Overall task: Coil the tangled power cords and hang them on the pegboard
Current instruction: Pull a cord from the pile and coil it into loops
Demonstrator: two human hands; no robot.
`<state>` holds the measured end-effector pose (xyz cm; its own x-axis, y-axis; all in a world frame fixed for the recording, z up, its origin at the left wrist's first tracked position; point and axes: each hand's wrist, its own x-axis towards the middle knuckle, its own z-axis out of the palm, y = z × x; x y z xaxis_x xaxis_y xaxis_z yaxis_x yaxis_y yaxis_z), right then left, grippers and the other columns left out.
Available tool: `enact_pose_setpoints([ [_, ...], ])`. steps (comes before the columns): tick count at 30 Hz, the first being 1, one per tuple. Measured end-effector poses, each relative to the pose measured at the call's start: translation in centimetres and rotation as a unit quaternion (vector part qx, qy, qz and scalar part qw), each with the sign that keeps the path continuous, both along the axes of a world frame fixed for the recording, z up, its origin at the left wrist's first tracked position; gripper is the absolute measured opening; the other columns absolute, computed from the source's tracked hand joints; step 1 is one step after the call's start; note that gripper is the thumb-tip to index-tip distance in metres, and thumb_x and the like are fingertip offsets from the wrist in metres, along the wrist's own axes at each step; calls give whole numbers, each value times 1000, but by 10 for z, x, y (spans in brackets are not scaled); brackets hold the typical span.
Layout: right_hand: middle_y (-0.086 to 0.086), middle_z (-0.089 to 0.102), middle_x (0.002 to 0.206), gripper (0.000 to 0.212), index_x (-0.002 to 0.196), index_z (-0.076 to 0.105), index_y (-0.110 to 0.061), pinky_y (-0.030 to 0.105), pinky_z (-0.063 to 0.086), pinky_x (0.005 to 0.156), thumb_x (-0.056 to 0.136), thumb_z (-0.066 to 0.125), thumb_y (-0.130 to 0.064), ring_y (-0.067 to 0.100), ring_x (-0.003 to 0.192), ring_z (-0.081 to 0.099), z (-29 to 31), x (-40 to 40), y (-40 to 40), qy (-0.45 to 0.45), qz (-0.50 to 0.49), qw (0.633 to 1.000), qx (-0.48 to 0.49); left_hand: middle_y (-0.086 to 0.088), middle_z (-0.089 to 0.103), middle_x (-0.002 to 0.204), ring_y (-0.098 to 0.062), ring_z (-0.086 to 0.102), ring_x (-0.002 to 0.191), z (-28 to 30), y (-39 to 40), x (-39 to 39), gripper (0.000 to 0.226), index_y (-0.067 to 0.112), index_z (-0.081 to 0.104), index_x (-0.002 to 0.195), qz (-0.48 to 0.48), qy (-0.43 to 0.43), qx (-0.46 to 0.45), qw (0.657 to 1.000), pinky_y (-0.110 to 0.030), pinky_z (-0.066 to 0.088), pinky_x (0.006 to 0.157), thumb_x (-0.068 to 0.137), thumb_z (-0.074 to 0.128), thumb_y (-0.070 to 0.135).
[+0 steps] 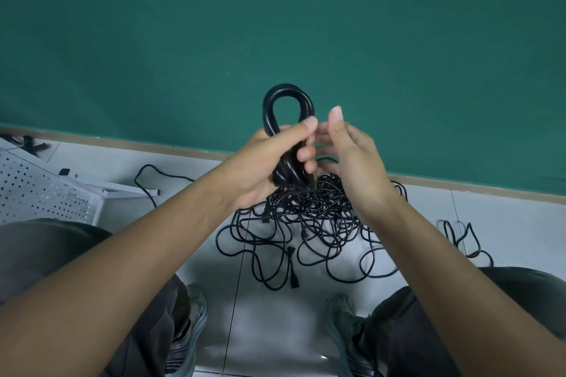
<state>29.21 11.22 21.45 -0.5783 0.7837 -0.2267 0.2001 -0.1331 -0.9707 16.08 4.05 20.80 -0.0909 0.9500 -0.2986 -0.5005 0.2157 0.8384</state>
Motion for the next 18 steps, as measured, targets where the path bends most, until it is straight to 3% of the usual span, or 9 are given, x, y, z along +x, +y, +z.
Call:
enact_pose_setpoints([
  [3, -8, 77, 111, 82, 102, 76, -32, 43, 42, 114, 86, 17, -86, 9, 113, 68, -10, -1, -9, -75, 75, 994, -1, 6, 45, 64, -11, 51, 59, 3, 4, -12, 25, 17, 54, 83, 81, -84, -5, 993, -30, 57, 79, 104, 56, 32],
  [5, -14, 71, 127, 90, 115, 73, -42, 44, 31, 122, 77, 10, -96, 4, 129, 57, -16, -3, -12, -95, 116, 989, 0, 6, 43, 64, -10, 49, 58, 2, 6, -20, 25, 17, 53, 84, 130, -126, -7, 984, -28, 59, 80, 105, 55, 30],
  [7, -17, 67, 133, 84, 116, 68, -52, 43, 27, 124, 76, 9, -96, 2, 134, 52, -18, -4, -14, -95, 144, 985, 6, 5, 42, 63, -10, 47, 56, 0, 7, -25, 26, 16, 54, 83, 172, -152, -13, 973, -28, 60, 82, 105, 56, 28],
  [11, -16, 69, 127, 97, 127, 64, -45, 45, 32, 121, 70, 9, -100, 2, 125, 59, -25, -5, -17, -147, 171, 974, -19, 4, 43, 60, -10, 46, 53, -4, 10, -32, 31, 15, 54, 78, 245, -175, -30, 953, -29, 60, 85, 104, 60, 31],
  [14, -15, 62, 138, 107, 142, 57, -35, 44, 30, 122, 72, 12, -101, 2, 130, 54, -27, -4, -22, -190, 211, 959, -23, 4, 47, 62, -9, 48, 57, -6, 13, -39, 30, 15, 57, 79, 304, -183, -41, 934, -31, 61, 89, 100, 65, 34],
  [16, -14, 61, 141, 93, 143, 56, -34, 38, 30, 121, 82, 21, -94, 1, 132, 51, -22, -3, -24, -186, 244, 952, -14, 4, 48, 64, -9, 48, 60, -10, 14, -41, 31, 15, 58, 79, 330, -175, -50, 926, -32, 61, 90, 98, 68, 37],
  [18, -10, 66, 130, 56, 137, 61, -29, 32, 39, 114, 99, 43, -67, 5, 120, 59, -17, -2, -25, -173, 272, 946, -2, 4, 47, 67, -9, 48, 61, -13, 14, -40, 31, 15, 57, 81, 334, -141, -51, 930, -32, 61, 92, 97, 68, 40],
])
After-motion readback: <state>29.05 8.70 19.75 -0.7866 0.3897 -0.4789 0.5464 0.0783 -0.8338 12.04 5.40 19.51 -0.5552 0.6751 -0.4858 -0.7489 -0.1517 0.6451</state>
